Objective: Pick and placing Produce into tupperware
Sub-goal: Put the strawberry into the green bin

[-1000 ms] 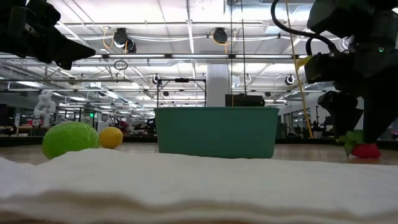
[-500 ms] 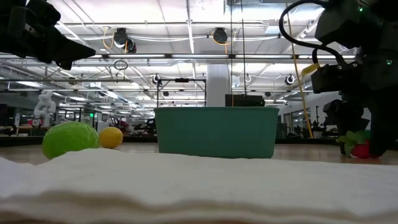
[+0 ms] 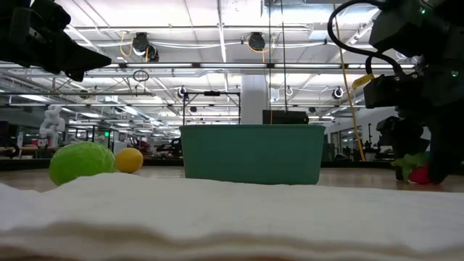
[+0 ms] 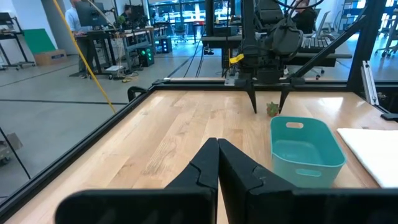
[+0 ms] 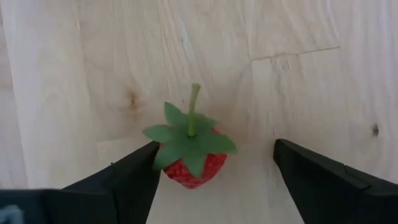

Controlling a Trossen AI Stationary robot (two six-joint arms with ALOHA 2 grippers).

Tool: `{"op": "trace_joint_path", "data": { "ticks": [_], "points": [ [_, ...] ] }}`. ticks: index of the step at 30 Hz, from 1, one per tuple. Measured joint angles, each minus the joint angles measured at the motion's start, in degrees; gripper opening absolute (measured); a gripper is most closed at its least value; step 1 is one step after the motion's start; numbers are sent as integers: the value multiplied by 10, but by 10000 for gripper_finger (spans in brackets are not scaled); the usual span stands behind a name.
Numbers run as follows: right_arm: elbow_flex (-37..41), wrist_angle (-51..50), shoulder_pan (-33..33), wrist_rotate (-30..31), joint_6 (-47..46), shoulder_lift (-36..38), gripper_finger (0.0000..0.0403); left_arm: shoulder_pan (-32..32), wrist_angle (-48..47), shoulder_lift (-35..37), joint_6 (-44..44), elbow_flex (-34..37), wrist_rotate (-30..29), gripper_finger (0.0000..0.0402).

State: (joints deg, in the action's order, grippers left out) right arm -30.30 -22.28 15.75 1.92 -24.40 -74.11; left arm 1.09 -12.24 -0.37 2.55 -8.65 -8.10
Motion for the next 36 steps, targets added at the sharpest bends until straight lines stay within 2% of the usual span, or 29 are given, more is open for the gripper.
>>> {"op": "trace_joint_path", "data": {
  "ticks": [11, 19, 24, 29, 36],
  "points": [
    [1, 0, -1, 6, 3, -1, 203, 0, 0, 0, 0, 0, 0, 5],
    [1, 4, -1, 4, 13, -1, 147, 0, 0, 0, 0, 0, 0, 5],
    [-8, 2, -1, -4, 19, -2, 136, 0, 0, 0, 0, 0, 0, 5],
    [-29, 8, 1, -51, 32, -3, 144, 0, 0, 0, 0, 0, 0, 5],
    [-58, -9, -2, -49, 46, -2, 140, 0, 0, 0, 0, 0, 0, 5]
  ]
}}
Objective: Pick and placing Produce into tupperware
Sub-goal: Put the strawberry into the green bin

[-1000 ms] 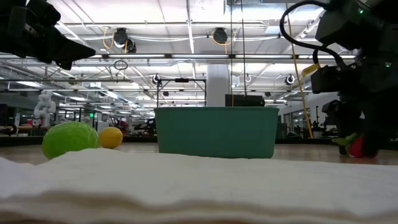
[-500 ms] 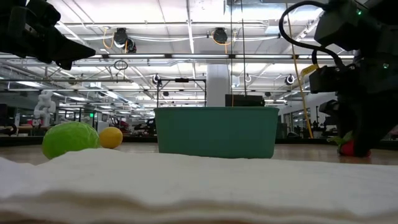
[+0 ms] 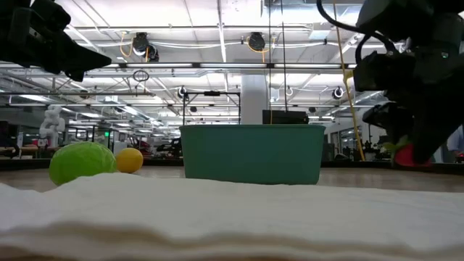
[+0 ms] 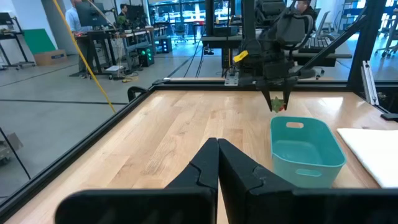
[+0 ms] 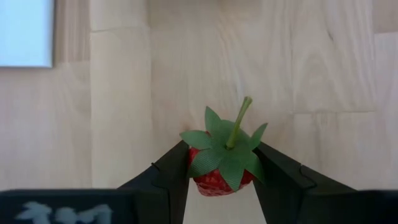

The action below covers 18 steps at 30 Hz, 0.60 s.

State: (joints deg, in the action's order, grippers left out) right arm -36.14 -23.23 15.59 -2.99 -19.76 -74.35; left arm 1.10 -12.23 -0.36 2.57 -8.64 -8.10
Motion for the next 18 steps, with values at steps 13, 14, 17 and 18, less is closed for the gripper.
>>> {"op": "trace_joint_path", "data": {
  "ticks": [13, 14, 17, 18],
  "points": [
    [-78, -131, -26, -4, 19, 1, 141, 0, 0, 0, 0, 0, 0, 5],
    [-88, -142, -29, -4, 22, 1, 141, 0, 0, 0, 0, 0, 0, 5],
    [-114, -173, -36, -3, 33, 1, 141, 0, 0, 0, 0, 0, 0, 5],
    [-124, -183, -38, -3, 38, 1, 141, 0, 0, 0, 0, 0, 0, 5]
  ]
}}
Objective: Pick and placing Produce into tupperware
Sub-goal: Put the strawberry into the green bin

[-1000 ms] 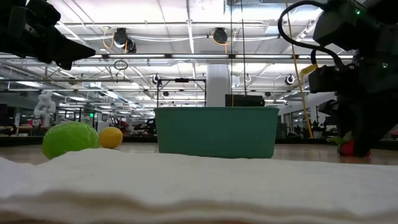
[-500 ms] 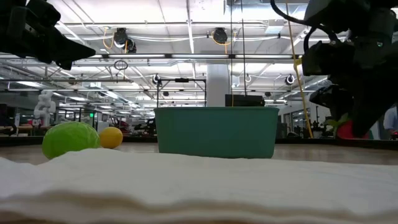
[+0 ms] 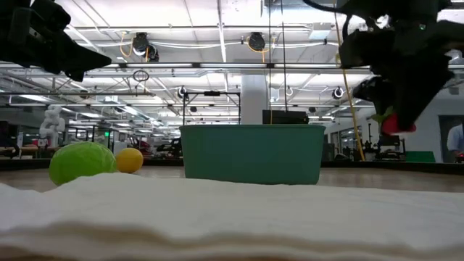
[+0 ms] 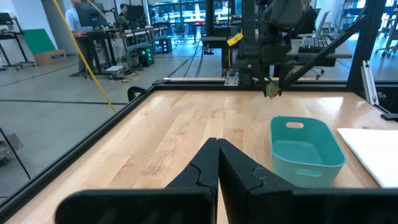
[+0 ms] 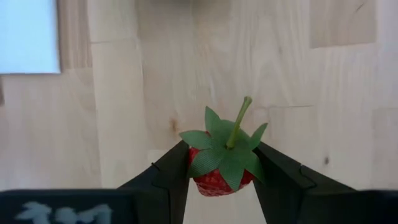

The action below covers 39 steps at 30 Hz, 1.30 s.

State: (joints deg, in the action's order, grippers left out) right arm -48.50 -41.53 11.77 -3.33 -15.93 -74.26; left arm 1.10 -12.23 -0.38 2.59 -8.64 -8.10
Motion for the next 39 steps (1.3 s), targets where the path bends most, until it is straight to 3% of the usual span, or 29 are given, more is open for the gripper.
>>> {"op": "trace_joint_path", "data": {
  "ticks": [15, 22, 39],
  "points": [
    [-141, -139, -35, 0, 20, 0, 141, 0, 0, 0, 0, 0, 0, 5],
    [-182, -162, -60, -32, 33, 0, 141, 0, 0, 0, 1, 0, 0, 5],
    [-279, -235, -103, -31, 49, 1, 141, 0, 0, 0, 1, 0, 0, 5]
  ]
}}
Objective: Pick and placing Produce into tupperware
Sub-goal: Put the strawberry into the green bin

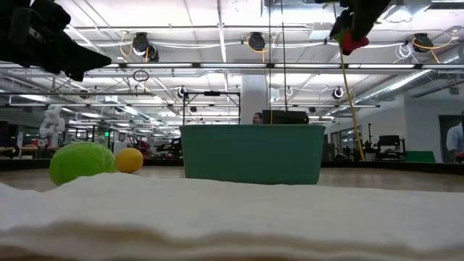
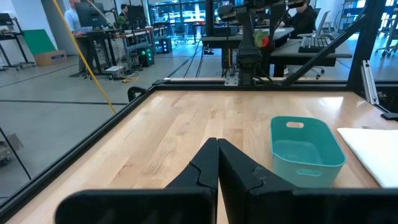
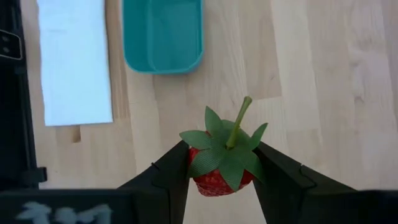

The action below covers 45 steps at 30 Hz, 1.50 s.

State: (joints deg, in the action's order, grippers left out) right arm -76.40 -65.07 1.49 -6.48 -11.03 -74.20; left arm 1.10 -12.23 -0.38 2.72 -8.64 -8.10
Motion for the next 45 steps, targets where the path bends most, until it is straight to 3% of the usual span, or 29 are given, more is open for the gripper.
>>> {"op": "trace_joint_path", "data": {
  "ticks": [18, 35, 45],
  "points": [
    [0, 4, -12, -14, 31, -66, 141, 0, 0, 0, 0, 0, 0, 5],
    [0, 130, -23, -59, 64, -120, 141, 0, 0, 0, 0, 0, 0, 5],
    [-67, 142, -23, -58, 77, -140, 141, 0, 0, 0, 0, 0, 0, 5]
  ]
}}
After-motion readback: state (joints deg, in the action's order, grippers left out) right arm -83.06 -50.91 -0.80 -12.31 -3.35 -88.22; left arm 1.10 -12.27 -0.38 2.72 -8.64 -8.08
